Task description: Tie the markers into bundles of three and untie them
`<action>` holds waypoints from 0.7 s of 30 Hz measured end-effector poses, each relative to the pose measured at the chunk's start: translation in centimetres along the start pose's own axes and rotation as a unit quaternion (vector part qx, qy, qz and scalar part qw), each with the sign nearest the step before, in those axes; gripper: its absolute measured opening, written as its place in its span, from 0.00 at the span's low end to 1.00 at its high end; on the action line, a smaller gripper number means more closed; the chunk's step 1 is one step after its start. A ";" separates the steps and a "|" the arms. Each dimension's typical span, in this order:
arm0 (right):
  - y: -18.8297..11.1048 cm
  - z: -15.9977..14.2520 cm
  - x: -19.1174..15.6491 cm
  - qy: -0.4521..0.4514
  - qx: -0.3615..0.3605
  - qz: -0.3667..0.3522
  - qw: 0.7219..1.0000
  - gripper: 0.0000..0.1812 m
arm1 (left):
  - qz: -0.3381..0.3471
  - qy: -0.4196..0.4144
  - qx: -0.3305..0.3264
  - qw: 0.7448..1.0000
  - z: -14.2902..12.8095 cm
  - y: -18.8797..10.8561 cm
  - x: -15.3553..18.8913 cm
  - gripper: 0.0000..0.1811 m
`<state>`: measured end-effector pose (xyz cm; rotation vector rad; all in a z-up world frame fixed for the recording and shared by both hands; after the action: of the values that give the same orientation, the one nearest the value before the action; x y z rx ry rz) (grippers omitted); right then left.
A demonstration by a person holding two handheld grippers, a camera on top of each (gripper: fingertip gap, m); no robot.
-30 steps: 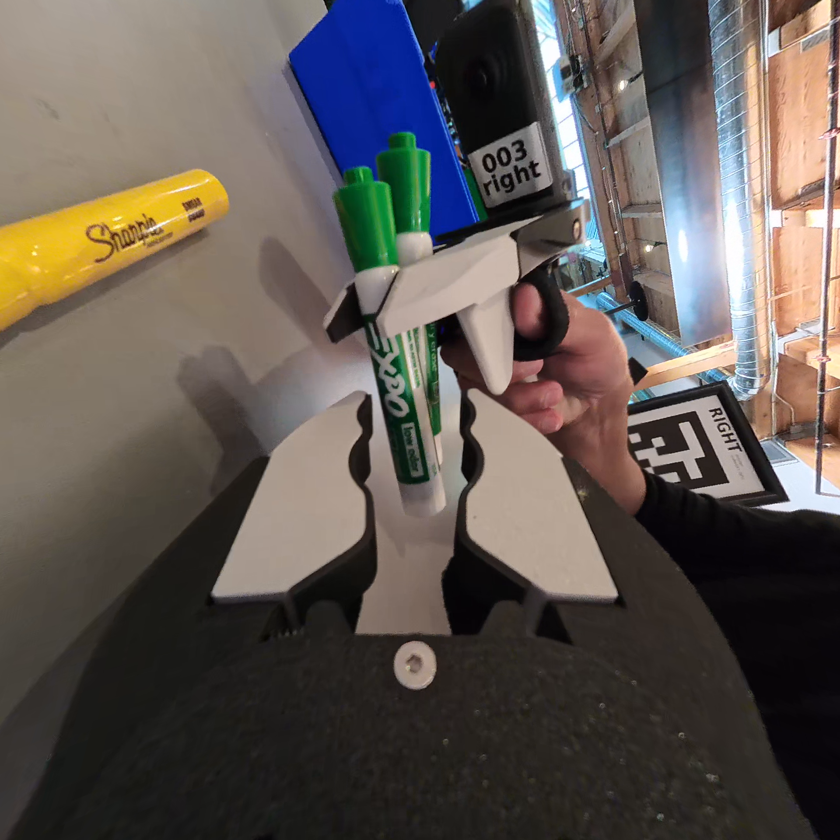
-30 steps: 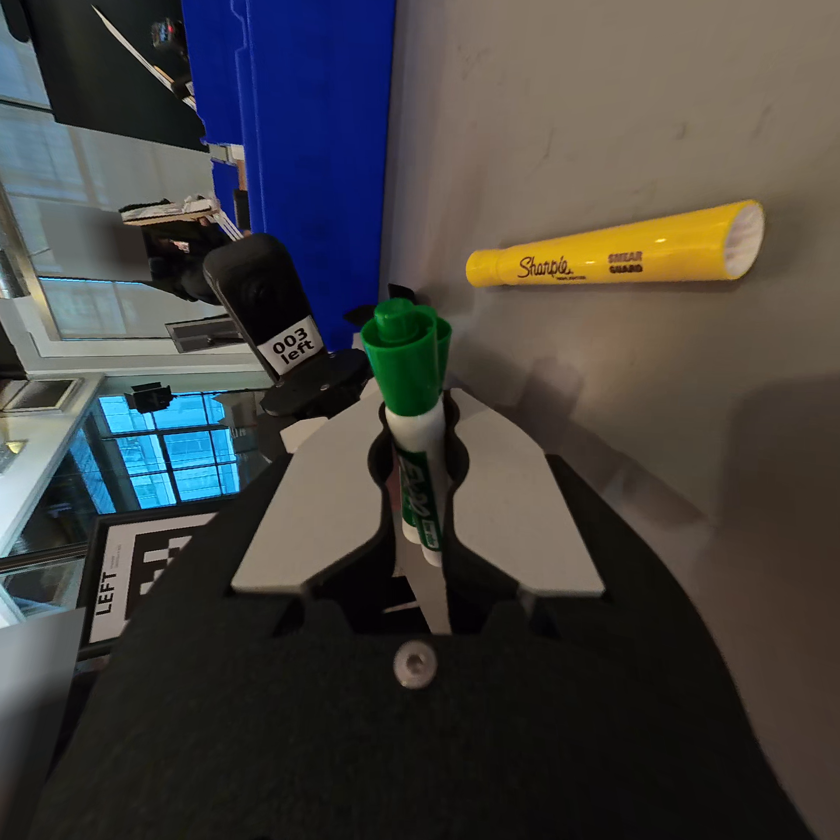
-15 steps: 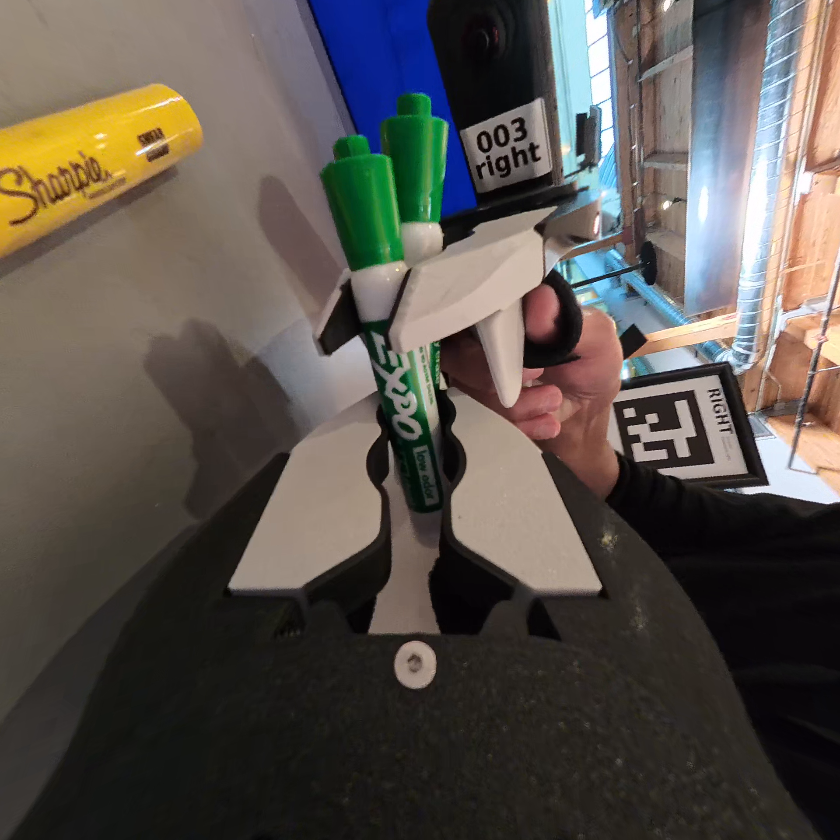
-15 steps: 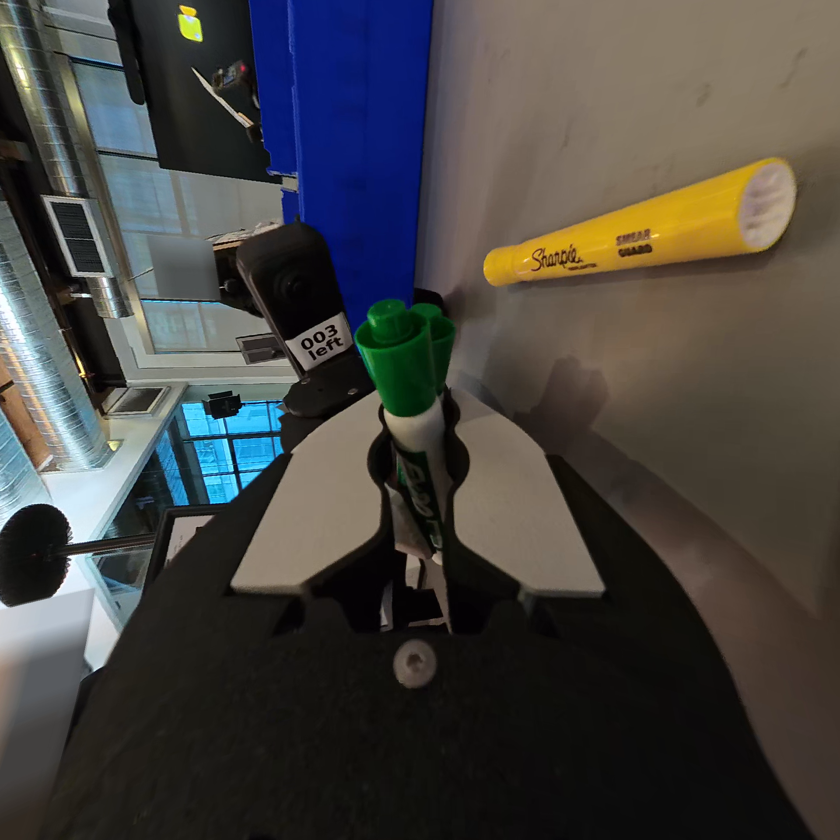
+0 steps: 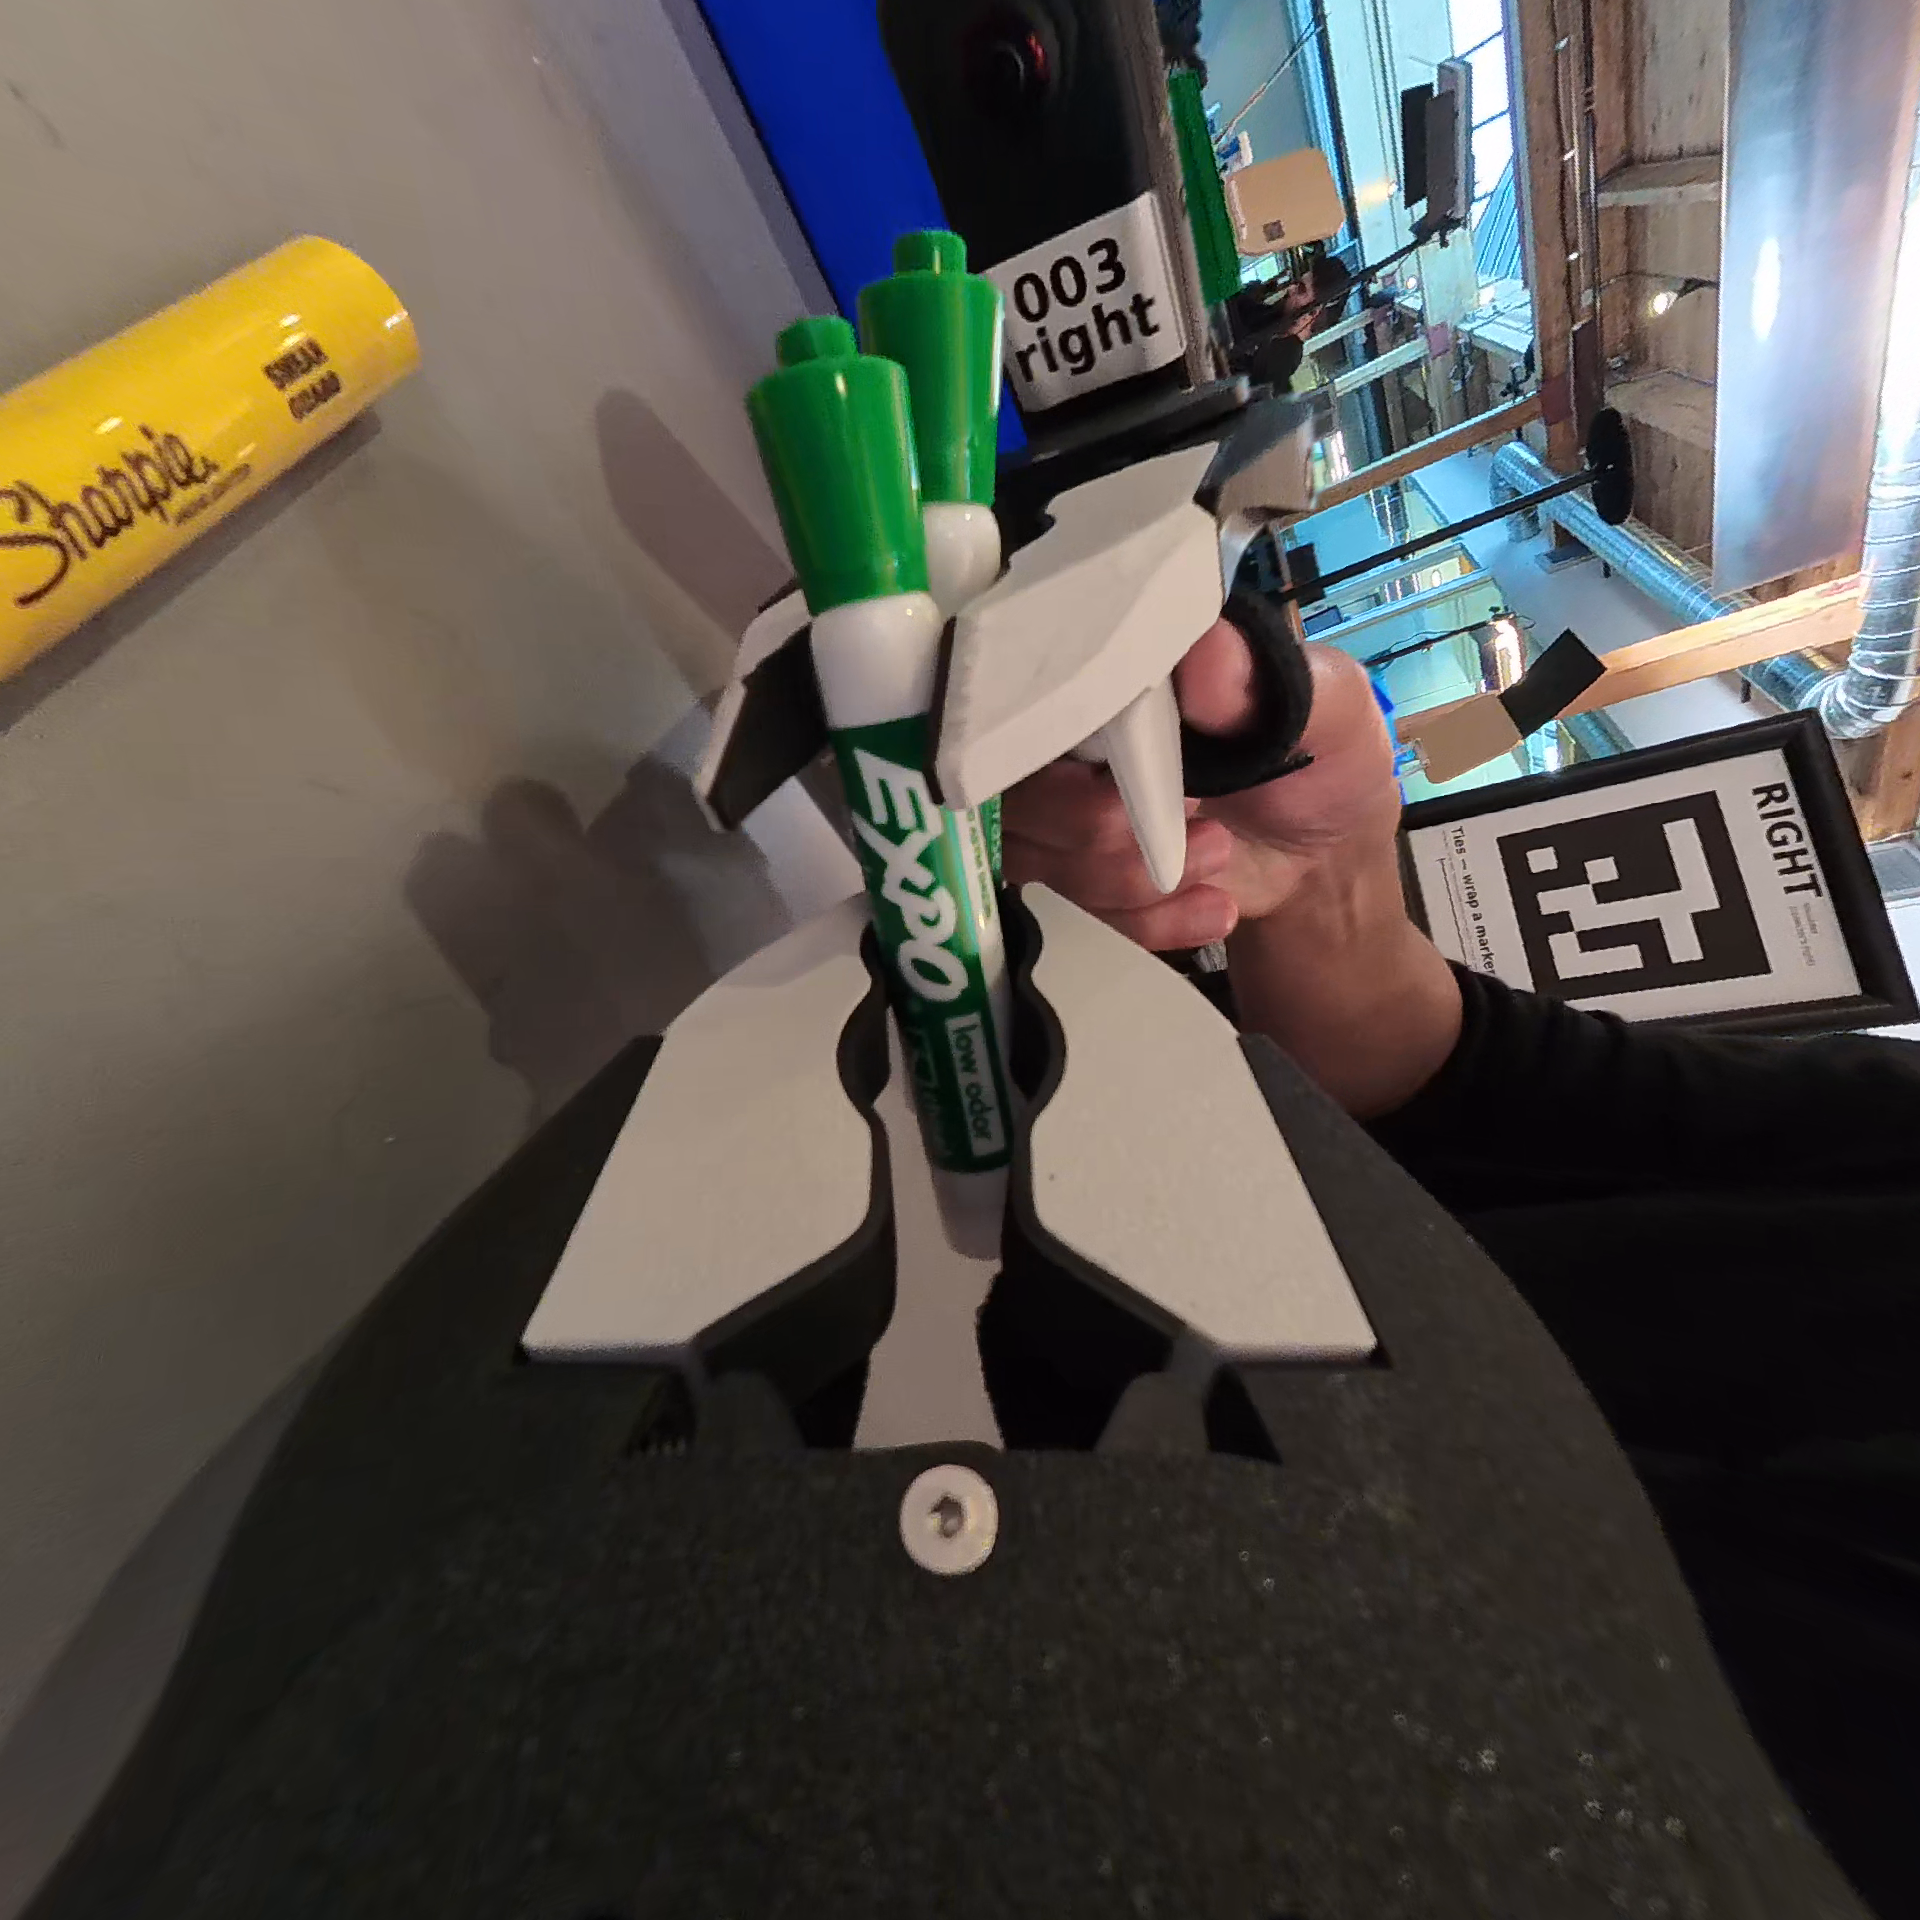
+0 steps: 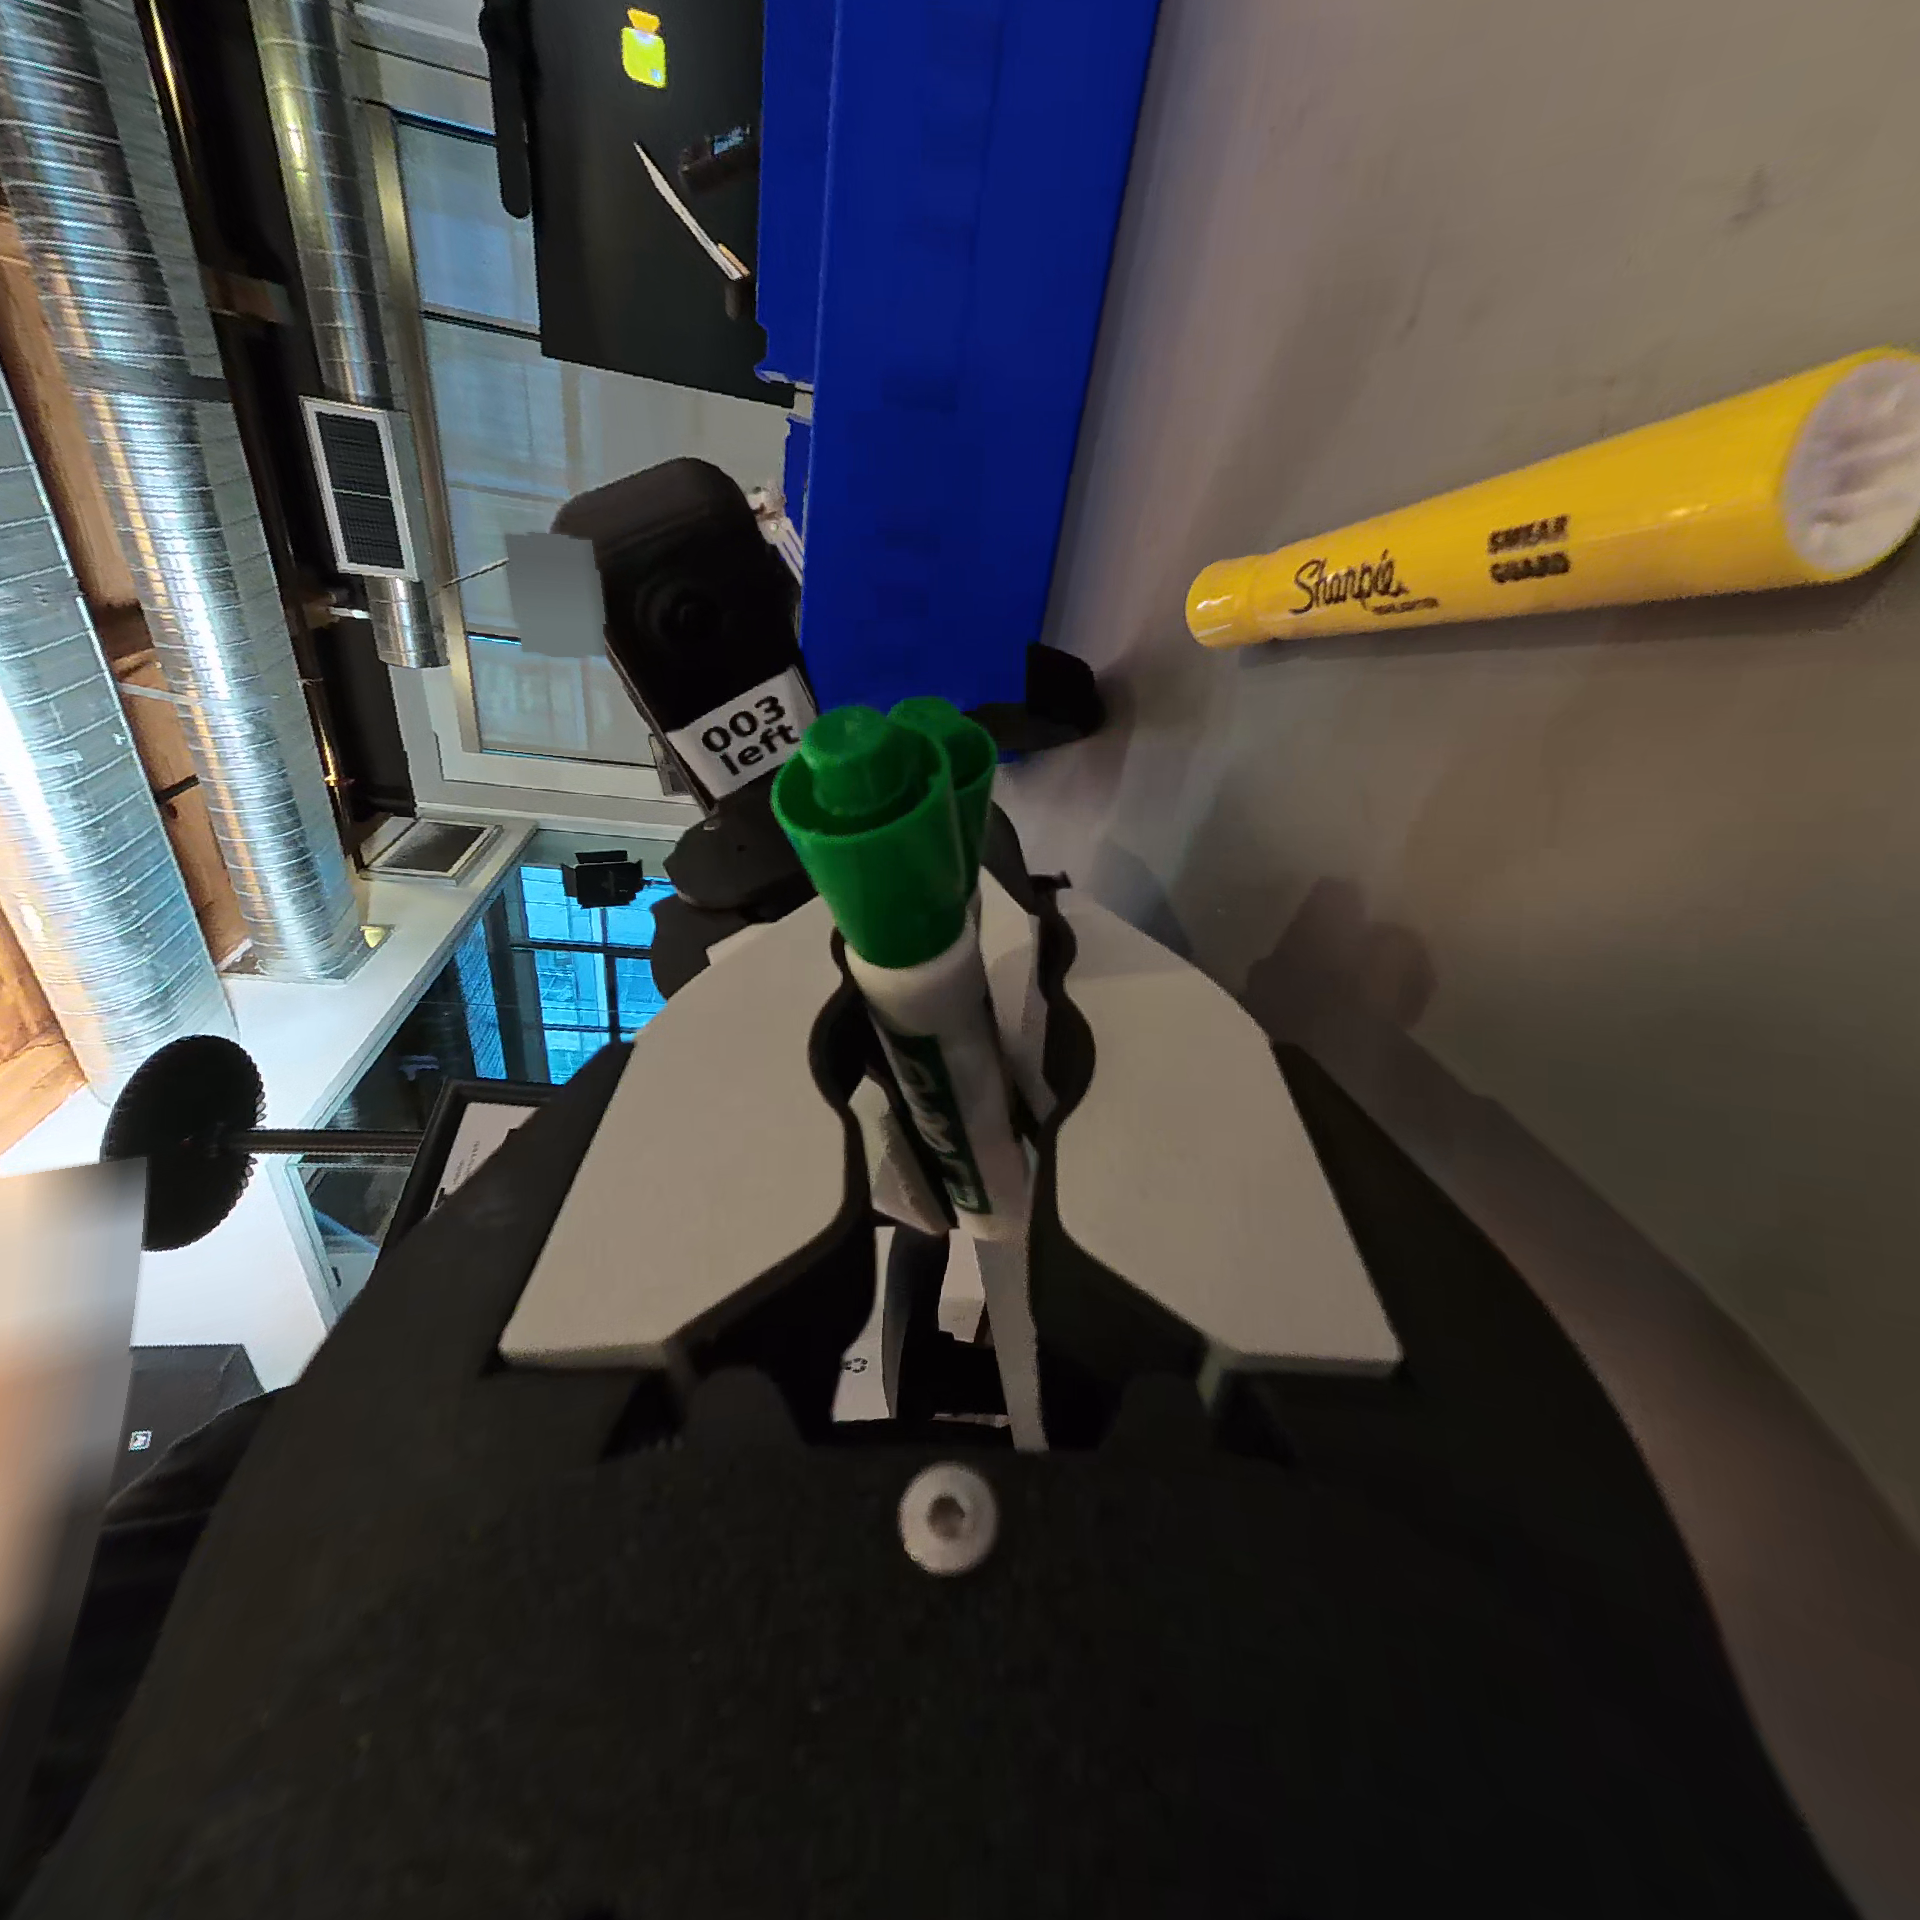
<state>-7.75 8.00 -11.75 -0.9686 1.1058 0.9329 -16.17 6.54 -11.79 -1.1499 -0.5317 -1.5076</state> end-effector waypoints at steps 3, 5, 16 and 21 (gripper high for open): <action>-0.2 0.0 0.3 -0.002 0.007 0.006 1.000 0.20 | 0.000 -0.003 -0.004 1.000 0.1 -0.2 0.0 0.10; -0.4 0.1 0.4 -0.008 0.012 0.012 1.000 0.21 | -0.003 -0.004 -0.009 1.000 0.1 -0.4 0.1 0.10; -3.2 -0.8 0.2 -0.059 0.027 0.026 0.998 0.27 | 0.050 0.102 -0.064 0.991 -0.1 -3.0 0.8 0.10; -5.2 -2.8 -0.5 -0.123 0.026 0.019 0.992 0.25 | 0.103 0.132 -0.111 0.980 -1.1 -3.3 0.3 0.10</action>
<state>-3.73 3.75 -10.99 -0.7686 0.9367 1.0193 -19.62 6.41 -11.12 -1.1135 -0.0622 -1.5337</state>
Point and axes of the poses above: each gripper's, where its closed fingertips meet, y out along the fingers, z out of its top, x = y × z across the jaws, the point moved 6 cm from there along -y, back along the fingers, and after that the axes turned 1 degree about -z, right-handed, at the moved point
